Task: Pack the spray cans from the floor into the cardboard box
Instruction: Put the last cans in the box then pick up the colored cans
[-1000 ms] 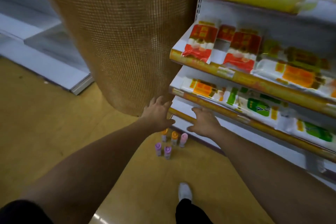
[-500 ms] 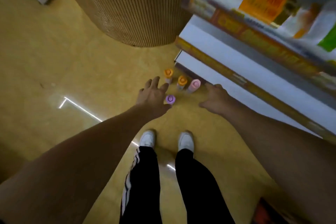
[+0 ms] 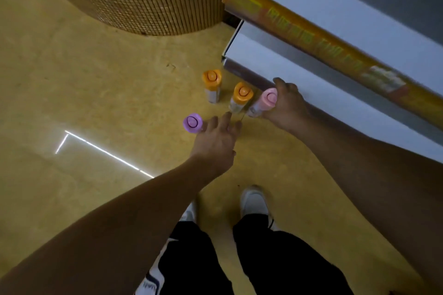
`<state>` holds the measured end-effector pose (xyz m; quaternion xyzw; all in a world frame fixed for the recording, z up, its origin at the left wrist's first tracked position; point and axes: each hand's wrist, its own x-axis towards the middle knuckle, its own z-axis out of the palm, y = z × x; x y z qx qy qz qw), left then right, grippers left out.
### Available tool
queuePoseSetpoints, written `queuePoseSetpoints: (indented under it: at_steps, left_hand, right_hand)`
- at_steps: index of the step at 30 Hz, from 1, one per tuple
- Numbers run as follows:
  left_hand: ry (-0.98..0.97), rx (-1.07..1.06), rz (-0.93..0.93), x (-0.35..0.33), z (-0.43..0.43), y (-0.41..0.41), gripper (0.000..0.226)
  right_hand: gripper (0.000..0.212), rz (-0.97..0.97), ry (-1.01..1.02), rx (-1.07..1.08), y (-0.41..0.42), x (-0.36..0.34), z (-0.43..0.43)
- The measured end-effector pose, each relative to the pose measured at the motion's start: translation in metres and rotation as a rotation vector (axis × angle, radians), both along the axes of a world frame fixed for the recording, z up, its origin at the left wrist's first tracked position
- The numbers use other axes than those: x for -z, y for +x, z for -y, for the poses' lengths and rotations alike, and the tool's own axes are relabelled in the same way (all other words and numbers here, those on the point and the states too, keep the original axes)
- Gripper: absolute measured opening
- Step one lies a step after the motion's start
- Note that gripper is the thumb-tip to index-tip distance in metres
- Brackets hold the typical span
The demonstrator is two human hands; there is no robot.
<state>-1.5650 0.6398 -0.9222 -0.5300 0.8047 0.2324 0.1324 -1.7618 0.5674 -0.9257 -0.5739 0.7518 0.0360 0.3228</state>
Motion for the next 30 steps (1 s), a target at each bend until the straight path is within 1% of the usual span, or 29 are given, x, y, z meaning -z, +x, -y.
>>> queuePoseSetpoints:
  at_steps: [3, 6, 8, 11, 13, 18, 22, 26, 30]
  left_hand:
    - [0.014, 0.014, 0.046, 0.035, 0.004, -0.002, 0.071]
    - [0.03, 0.028, 0.035, 0.051, 0.011, 0.003, 0.05]
    - [0.06, 0.028, -0.001, 0.046, 0.017, 0.007, 0.044]
    - [0.085, 0.002, -0.048, 0.021, 0.018, 0.012, 0.043]
    - [0.082, 0.03, -0.071, -0.004, 0.013, 0.014, 0.045]
    - [0.091, 0.138, -0.093, -0.101, 0.003, 0.012, 0.049]
    - [0.047, 0.253, -0.13, -0.189, -0.01, 0.005, 0.046]
    - [0.032, 0.267, -0.228, -0.268, -0.025, -0.009, 0.044]
    - [0.0, 0.292, -0.302, -0.359, -0.045, -0.036, 0.035]
  right_hand:
    - [0.085, 0.039, -0.051, 0.047, 0.009, 0.032, 0.007]
    - [0.065, 0.075, -0.127, 0.097, 0.009, 0.046, 0.004]
    - [0.054, 0.095, -0.169, 0.109, 0.004, 0.043, -0.003]
    - [0.042, 0.124, -0.218, 0.158, -0.002, 0.018, -0.02]
    - [0.037, 0.136, -0.239, 0.206, -0.003, -0.009, -0.031]
    - [0.049, 0.135, -0.234, 0.263, 0.0, -0.102, -0.061]
    - [0.047, 0.141, -0.201, 0.329, -0.007, -0.194, -0.087]
    - [0.047, 0.137, -0.182, 0.344, -0.02, -0.285, -0.116]
    - [0.056, 0.122, -0.182, 0.334, -0.04, -0.384, -0.155]
